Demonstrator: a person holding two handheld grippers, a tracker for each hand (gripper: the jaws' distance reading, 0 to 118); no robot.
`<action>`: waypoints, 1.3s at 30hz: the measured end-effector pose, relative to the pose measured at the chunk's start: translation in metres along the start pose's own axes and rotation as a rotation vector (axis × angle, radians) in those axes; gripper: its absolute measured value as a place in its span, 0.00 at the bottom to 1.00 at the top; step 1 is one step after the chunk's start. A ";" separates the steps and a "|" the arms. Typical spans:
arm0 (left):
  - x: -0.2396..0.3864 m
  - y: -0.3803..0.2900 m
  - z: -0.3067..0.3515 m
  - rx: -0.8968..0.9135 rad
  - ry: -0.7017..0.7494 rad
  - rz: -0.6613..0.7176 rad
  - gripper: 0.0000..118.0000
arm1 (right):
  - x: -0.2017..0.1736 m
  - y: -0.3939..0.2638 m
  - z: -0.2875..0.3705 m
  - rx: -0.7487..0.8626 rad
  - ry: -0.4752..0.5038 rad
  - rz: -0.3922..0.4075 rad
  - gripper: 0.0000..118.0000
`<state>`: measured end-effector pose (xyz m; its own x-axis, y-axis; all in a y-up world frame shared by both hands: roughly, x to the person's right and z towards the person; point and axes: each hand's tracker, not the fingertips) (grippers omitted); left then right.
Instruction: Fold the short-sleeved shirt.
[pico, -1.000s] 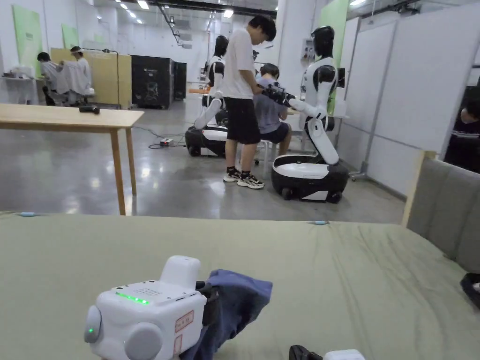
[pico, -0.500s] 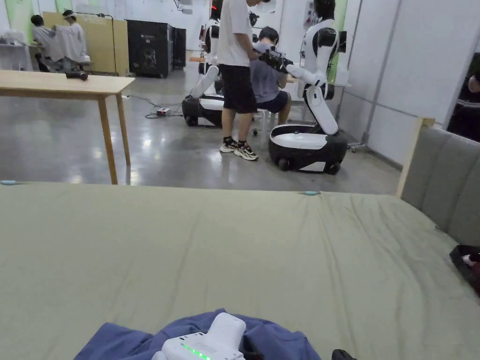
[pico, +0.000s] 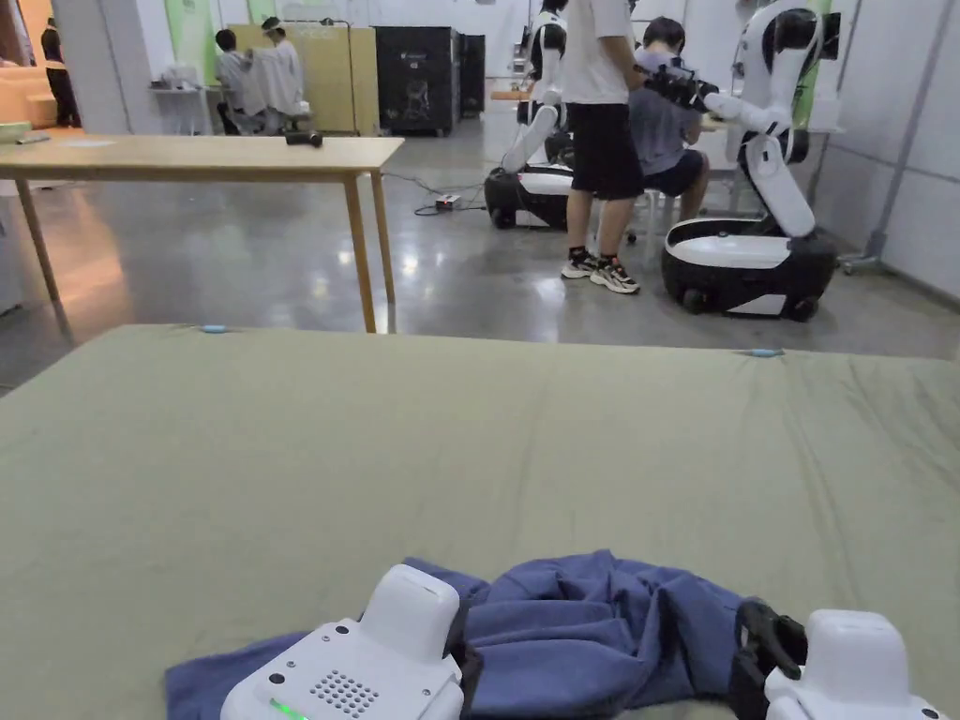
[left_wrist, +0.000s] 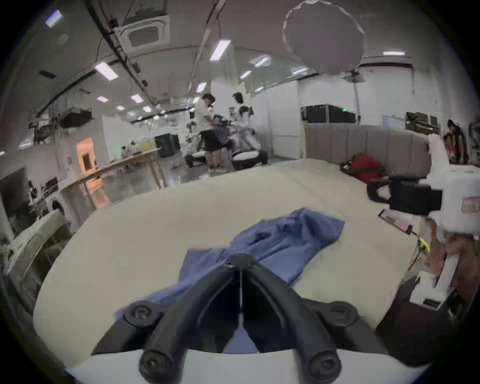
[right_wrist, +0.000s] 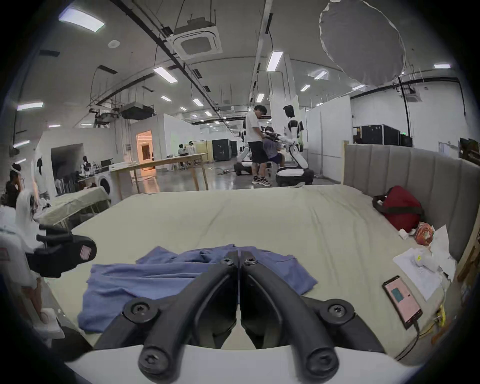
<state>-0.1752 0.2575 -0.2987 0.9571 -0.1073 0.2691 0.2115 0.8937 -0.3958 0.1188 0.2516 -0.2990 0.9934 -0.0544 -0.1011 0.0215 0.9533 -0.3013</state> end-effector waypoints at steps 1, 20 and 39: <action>-0.013 -0.009 0.007 0.007 -0.004 0.001 0.00 | -0.007 -0.001 0.001 0.000 0.006 -0.004 0.02; -0.239 -0.091 -0.080 -0.381 0.277 0.236 0.96 | -0.031 -0.014 -0.033 -0.089 0.006 0.067 0.02; -0.199 -0.044 -0.065 -0.337 0.174 0.205 0.00 | 0.141 -0.047 -0.167 -0.485 -0.212 -0.064 1.00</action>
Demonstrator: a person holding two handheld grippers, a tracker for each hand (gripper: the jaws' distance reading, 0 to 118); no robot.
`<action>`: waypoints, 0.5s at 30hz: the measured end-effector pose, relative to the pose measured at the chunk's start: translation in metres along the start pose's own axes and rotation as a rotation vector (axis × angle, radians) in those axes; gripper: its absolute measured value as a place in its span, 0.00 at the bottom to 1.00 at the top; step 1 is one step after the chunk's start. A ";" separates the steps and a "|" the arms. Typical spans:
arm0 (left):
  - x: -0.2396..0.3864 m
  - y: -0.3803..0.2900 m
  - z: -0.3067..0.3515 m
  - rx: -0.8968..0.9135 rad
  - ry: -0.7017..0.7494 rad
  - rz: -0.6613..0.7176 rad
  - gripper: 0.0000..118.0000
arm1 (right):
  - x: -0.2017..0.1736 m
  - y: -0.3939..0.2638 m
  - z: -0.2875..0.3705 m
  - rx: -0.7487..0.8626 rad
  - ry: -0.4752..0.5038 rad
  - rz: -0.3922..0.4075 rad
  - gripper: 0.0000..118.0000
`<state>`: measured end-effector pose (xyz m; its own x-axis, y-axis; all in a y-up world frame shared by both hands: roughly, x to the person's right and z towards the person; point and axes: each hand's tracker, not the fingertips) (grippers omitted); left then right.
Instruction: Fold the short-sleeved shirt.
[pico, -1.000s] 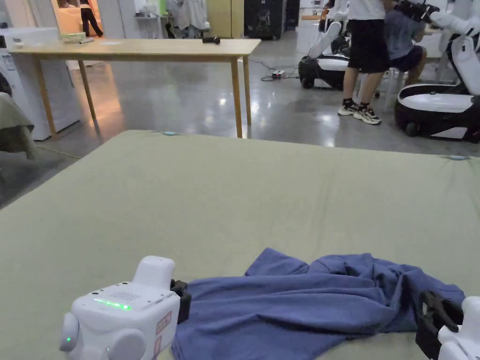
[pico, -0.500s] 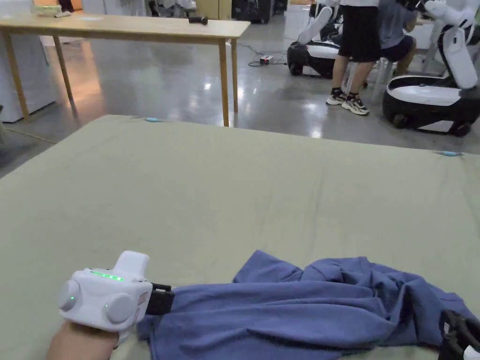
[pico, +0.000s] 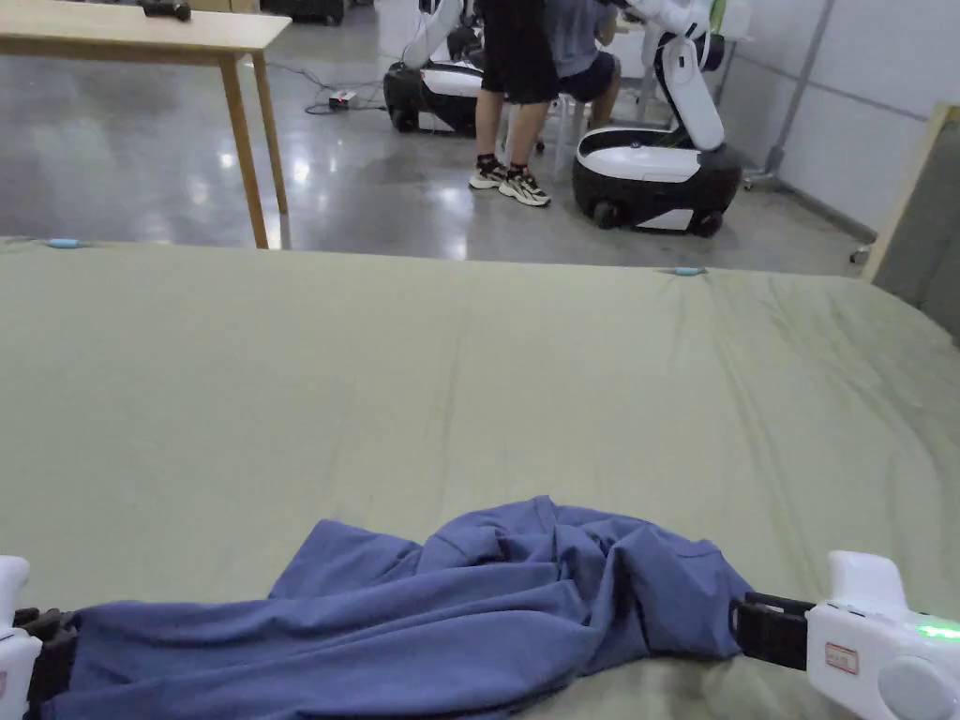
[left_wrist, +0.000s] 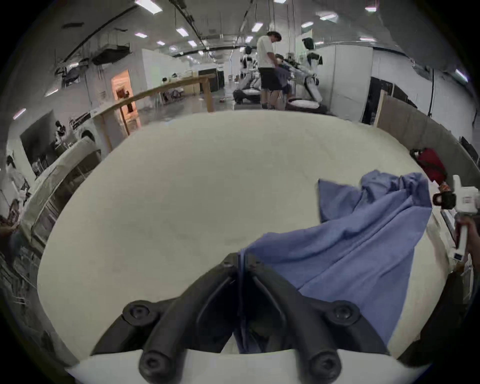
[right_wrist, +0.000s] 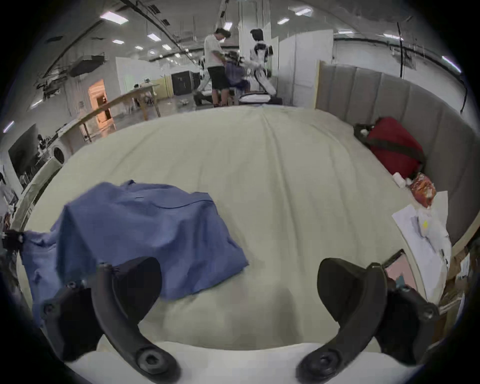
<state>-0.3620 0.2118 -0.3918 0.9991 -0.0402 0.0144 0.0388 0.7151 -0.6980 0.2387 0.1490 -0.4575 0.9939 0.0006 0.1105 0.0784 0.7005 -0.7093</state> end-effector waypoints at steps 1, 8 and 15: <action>0.004 0.004 0.005 0.013 0.005 -0.010 0.00 | 0.000 0.002 -0.009 -0.003 -0.006 0.000 1.00; 0.021 0.020 0.017 0.024 0.041 -0.038 0.00 | -0.020 0.005 -0.038 -0.098 0.074 0.127 0.39; 0.017 0.036 0.026 0.085 0.094 -0.043 0.00 | 0.005 0.035 0.020 0.023 0.129 -0.008 0.06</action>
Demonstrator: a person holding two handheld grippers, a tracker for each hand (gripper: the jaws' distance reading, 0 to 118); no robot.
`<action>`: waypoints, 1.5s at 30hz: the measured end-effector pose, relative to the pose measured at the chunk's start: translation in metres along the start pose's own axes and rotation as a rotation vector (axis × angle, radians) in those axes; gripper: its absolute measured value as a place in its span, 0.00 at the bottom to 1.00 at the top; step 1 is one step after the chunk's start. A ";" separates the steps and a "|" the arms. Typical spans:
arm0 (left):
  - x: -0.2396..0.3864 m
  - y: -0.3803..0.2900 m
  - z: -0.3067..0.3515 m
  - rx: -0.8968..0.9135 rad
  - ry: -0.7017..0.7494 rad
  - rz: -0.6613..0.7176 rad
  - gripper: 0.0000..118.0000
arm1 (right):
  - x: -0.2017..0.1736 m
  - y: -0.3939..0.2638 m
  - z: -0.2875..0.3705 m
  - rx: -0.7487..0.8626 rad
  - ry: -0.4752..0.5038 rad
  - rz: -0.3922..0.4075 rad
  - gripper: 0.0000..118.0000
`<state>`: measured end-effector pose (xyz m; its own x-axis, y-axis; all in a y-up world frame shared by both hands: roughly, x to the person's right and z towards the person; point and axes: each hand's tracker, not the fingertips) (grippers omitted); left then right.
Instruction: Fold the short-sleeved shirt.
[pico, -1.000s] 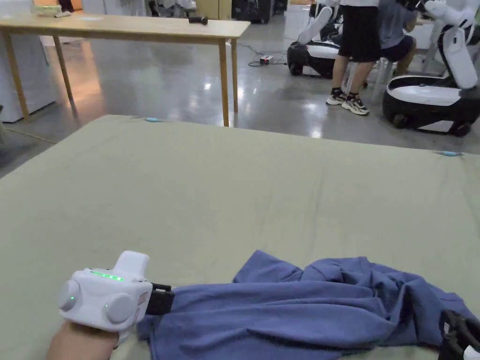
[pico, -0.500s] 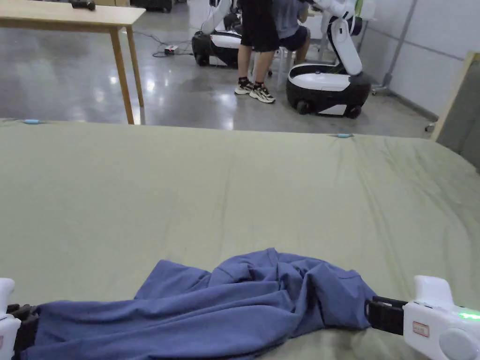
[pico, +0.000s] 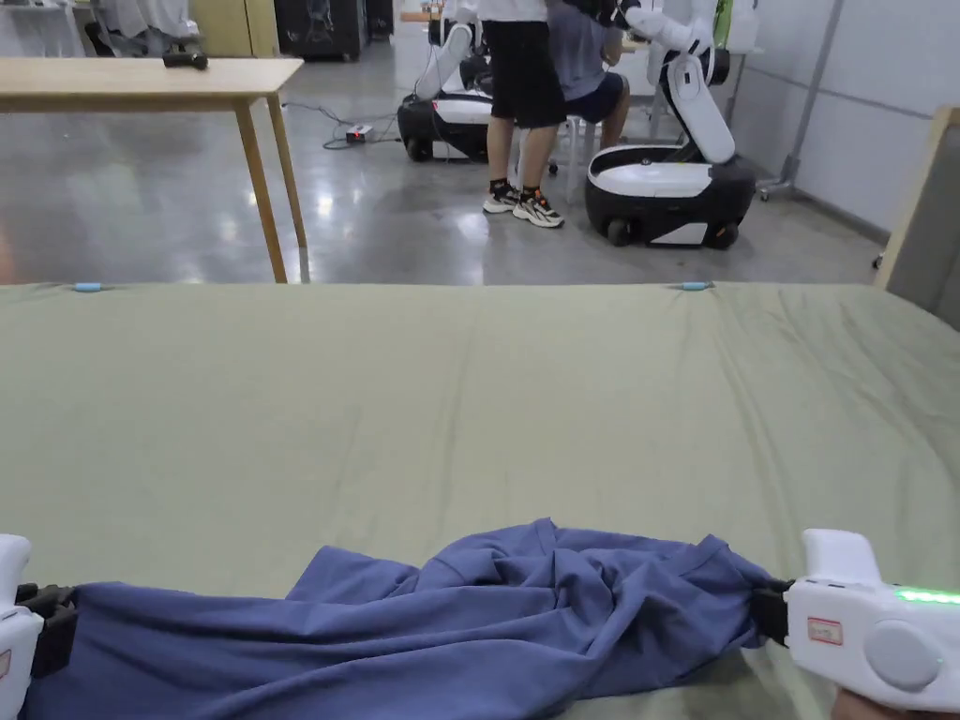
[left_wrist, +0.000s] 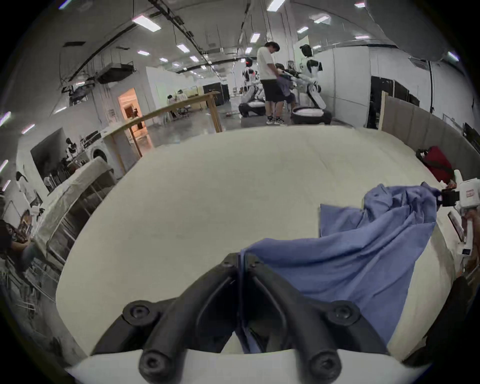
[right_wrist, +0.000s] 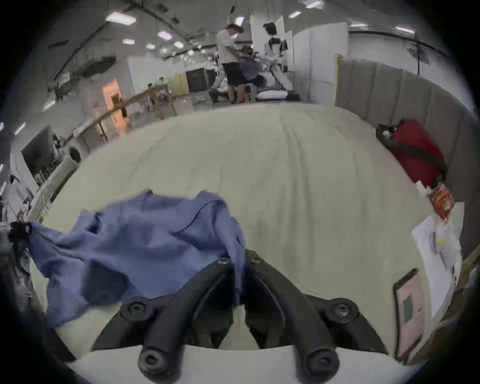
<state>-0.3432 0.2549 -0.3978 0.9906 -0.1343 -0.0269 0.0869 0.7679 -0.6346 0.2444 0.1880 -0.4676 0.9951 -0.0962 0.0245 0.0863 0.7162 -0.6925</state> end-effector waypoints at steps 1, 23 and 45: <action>-0.003 0.008 0.006 0.020 -0.005 0.003 0.00 | 0.001 0.011 0.014 0.033 -0.001 0.027 0.06; -0.075 0.302 0.055 0.500 0.125 0.101 0.00 | -0.033 0.322 0.201 0.655 -0.056 0.105 0.06; -0.030 0.161 -0.032 0.368 0.044 0.118 0.00 | 0.003 0.169 0.069 0.456 -0.029 0.072 0.06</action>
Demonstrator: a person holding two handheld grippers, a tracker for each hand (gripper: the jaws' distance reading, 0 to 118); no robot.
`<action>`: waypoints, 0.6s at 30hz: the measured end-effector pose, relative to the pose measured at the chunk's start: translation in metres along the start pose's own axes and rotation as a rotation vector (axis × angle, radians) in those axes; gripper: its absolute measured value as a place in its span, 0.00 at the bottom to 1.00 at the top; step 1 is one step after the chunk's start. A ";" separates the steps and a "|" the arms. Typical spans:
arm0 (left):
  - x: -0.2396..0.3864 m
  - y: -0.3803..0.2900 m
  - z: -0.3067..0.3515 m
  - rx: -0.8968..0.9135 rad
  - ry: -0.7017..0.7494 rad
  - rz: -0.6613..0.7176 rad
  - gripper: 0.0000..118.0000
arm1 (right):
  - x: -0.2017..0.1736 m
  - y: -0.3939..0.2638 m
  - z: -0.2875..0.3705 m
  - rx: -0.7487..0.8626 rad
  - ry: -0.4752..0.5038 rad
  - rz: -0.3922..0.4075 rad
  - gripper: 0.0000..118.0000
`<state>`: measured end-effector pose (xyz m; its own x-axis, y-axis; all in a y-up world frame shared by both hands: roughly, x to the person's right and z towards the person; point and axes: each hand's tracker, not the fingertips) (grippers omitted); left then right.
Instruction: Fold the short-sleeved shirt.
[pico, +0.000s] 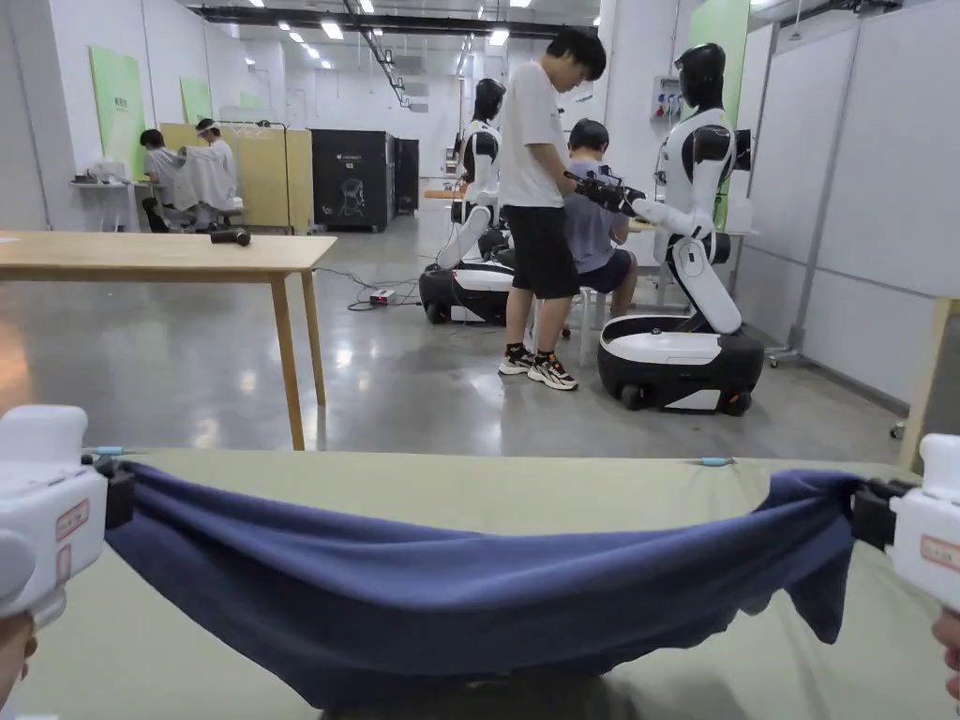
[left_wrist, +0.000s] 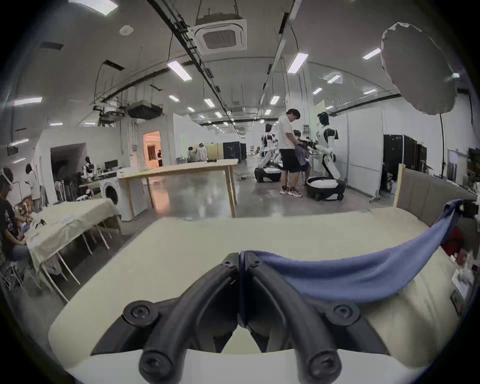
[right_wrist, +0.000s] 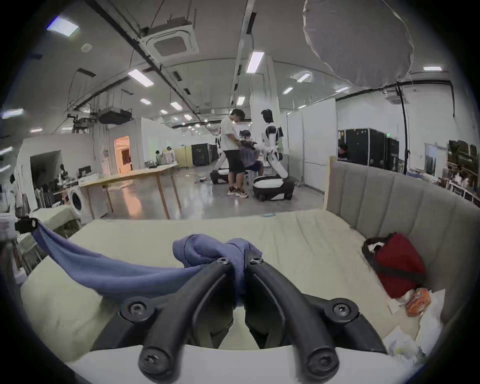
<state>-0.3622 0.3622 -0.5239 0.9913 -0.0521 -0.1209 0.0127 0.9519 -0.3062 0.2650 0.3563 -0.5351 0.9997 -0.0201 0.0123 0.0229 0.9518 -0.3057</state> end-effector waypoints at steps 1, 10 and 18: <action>-0.003 -0.014 0.013 -0.039 -0.019 0.011 0.00 | 0.004 -0.015 0.015 -0.011 0.013 -0.001 0.06; -0.013 -0.191 0.121 -0.417 -0.087 0.044 0.00 | 0.017 -0.187 0.094 -0.336 0.026 0.167 0.06; -0.010 -0.209 0.159 -0.361 0.003 0.042 0.94 | 0.009 -0.214 0.127 -0.337 -0.037 0.196 0.73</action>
<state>-0.3544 0.2117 -0.3086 0.9895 -0.0171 -0.1434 -0.0755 0.7853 -0.6145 0.2682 0.1913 -0.3490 0.9846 0.1690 -0.0448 -0.1617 0.7827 -0.6010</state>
